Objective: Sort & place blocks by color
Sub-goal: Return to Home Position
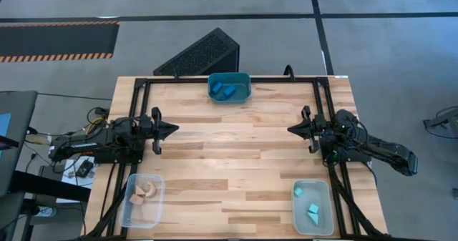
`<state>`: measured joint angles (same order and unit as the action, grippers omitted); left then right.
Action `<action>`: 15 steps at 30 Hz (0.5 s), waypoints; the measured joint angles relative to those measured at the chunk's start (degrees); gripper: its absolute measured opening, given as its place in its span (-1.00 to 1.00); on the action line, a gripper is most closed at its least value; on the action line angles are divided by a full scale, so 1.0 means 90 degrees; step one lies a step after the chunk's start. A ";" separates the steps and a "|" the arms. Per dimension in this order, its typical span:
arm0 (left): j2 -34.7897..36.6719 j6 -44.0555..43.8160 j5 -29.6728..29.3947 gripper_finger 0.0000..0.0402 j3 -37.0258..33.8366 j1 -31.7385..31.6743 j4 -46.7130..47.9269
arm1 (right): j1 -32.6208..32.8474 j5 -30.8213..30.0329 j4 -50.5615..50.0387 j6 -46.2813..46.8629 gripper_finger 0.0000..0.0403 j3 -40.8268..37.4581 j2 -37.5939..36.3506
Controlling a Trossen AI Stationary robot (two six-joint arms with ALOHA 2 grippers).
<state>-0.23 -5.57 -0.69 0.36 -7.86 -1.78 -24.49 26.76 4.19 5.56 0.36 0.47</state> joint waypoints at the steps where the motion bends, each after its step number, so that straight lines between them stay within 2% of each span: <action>1: 0.0000 -0.0001 0.0000 -1.00 0.0000 0.0000 -0.0006 | 0.0000 0.0000 0.0000 0.0000 -0.85 0.0000 0.0000; 15: -0.0002 -0.0002 0.0002 -1.00 0.0000 0.0000 -0.0004 | 0.0000 -0.0002 0.0005 0.0000 -0.86 0.0000 0.0000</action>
<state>-0.25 -5.58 -0.67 0.36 -7.86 -1.82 -24.49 26.74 4.23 5.56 0.36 0.47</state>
